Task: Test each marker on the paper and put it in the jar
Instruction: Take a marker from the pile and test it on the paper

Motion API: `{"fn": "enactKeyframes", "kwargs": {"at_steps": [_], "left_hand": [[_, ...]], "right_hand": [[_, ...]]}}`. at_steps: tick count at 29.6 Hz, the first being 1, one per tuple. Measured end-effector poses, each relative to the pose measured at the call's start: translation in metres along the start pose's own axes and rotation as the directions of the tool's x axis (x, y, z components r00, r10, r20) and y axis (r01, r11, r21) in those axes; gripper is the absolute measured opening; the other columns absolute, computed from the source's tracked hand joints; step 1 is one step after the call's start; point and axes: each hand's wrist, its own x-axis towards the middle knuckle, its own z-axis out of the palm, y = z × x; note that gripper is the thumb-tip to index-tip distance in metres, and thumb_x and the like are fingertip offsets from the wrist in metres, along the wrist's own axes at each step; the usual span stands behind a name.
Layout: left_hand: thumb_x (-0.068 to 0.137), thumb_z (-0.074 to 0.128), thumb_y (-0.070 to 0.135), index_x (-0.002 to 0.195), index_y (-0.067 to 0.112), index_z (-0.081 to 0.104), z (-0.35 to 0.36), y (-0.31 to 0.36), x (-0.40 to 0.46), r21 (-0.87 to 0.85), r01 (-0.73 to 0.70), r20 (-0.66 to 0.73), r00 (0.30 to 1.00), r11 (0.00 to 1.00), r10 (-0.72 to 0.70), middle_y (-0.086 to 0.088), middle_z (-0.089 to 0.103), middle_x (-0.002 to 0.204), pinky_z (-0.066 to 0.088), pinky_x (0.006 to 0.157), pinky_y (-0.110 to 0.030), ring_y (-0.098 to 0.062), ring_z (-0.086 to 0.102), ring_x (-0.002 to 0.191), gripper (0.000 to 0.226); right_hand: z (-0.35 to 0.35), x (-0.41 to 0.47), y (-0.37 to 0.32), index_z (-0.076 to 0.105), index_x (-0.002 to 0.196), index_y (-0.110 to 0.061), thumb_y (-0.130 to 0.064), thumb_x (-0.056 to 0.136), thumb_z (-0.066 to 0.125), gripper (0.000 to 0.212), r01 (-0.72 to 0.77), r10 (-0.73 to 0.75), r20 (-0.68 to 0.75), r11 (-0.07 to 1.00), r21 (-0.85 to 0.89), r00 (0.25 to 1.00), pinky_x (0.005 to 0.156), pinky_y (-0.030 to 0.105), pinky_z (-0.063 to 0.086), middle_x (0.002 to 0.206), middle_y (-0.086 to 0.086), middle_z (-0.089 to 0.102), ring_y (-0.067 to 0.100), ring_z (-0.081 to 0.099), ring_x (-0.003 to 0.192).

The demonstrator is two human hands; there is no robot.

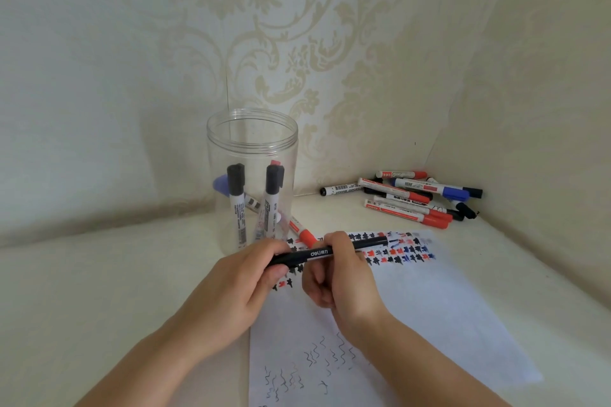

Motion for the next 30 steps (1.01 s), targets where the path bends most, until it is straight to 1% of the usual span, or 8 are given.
{"fn": "enactKeyframes", "kwargs": {"at_steps": [4,8,11,14,18,21,27,30], "left_hand": [[0.080,0.039,0.051,0.096,0.043,0.049,-0.003,0.005,-0.001,-0.153,0.020,-0.146,0.988,0.988,-0.043,0.022,0.063,0.088,0.046,0.061,-0.013,-0.002,0.062,0.074,0.021],[0.075,0.052,0.043,0.086,0.042,0.053,-0.028,0.021,0.009,-0.321,-0.053,-0.432,0.897,0.946,-0.096,0.018,0.063,0.075,0.047,0.057,-0.014,-0.001,0.058,0.063,0.012],[0.081,0.052,0.042,0.088,0.043,0.053,-0.061,0.038,0.023,-0.216,-0.138,-0.651,0.758,0.967,-0.037,0.018,0.061,0.078,0.045,0.063,-0.012,0.000,0.056,0.067,0.007],[0.090,0.045,0.035,0.095,0.041,0.050,-0.093,0.056,0.042,-0.037,-0.167,-0.762,0.643,0.985,0.080,0.005,0.060,0.087,0.046,0.076,-0.018,-0.012,0.059,0.080,0.009],[0.091,0.046,0.023,0.106,0.019,0.058,-0.113,0.063,0.070,0.269,0.013,-0.664,0.727,0.963,0.176,0.005,0.060,0.096,0.039,0.077,-0.013,-0.006,0.053,0.083,0.020],[0.089,0.045,0.021,0.104,0.014,0.061,-0.107,0.059,0.085,0.484,0.101,-0.536,0.819,0.869,0.204,-0.004,0.066,0.089,0.042,0.072,-0.033,-0.024,0.059,0.080,0.023],[0.093,0.043,0.017,0.113,0.011,0.055,-0.119,0.063,0.088,0.403,0.145,-0.684,0.704,0.904,0.192,-0.011,0.062,0.093,0.034,0.075,-0.026,-0.027,0.054,0.085,0.024],[0.091,0.047,0.021,0.111,0.009,0.047,-0.114,0.059,0.091,0.434,0.201,-0.619,0.775,0.878,0.128,-0.012,0.060,0.086,0.038,0.066,-0.034,-0.028,0.054,0.076,0.023]], "right_hand": [[-0.004,0.002,-0.008,0.045,0.054,-0.008,-0.041,0.093,0.041,0.051,-0.025,0.024,0.086,1.000,0.015,0.996,0.044,0.025,0.024,0.042,0.006,0.040,0.015,0.028,0.038],[-0.016,0.001,-0.032,0.054,0.076,-0.007,-0.055,0.072,0.056,0.048,0.127,-0.129,0.021,0.989,0.079,0.991,0.053,0.026,0.033,0.047,0.000,0.046,0.010,0.036,0.041],[-0.030,0.010,-0.043,0.059,0.093,-0.009,-0.048,0.082,0.056,0.040,0.133,-0.131,-0.098,0.991,0.010,0.987,0.049,0.024,0.031,0.051,-0.001,0.049,0.011,0.036,0.045],[-0.038,0.019,-0.047,0.060,0.089,-0.009,-0.036,0.091,0.054,0.029,0.092,-0.103,-0.166,0.993,-0.073,0.981,0.049,0.025,0.031,0.051,0.000,0.053,0.013,0.037,0.046],[-0.042,0.026,-0.049,0.060,0.086,-0.010,-0.034,0.093,0.051,0.027,0.081,-0.099,-0.183,0.991,-0.103,0.978,0.048,0.025,0.032,0.052,0.001,0.054,0.013,0.038,0.047],[-0.042,0.028,-0.047,0.060,0.087,-0.008,-0.033,0.093,0.051,0.028,0.076,-0.098,-0.188,0.990,-0.118,0.977,0.049,0.026,0.032,0.050,0.000,0.055,0.013,0.038,0.046],[-0.044,0.029,-0.045,0.061,0.087,-0.007,-0.032,0.094,0.051,0.028,0.054,-0.077,-0.196,0.991,-0.122,0.978,0.048,0.025,0.032,0.050,0.000,0.055,0.013,0.039,0.046],[-0.045,0.032,-0.045,0.060,0.085,-0.009,-0.032,0.094,0.050,0.027,0.047,-0.074,-0.199,0.990,-0.136,0.977,0.047,0.025,0.032,0.050,0.000,0.055,0.013,0.039,0.046]]}}
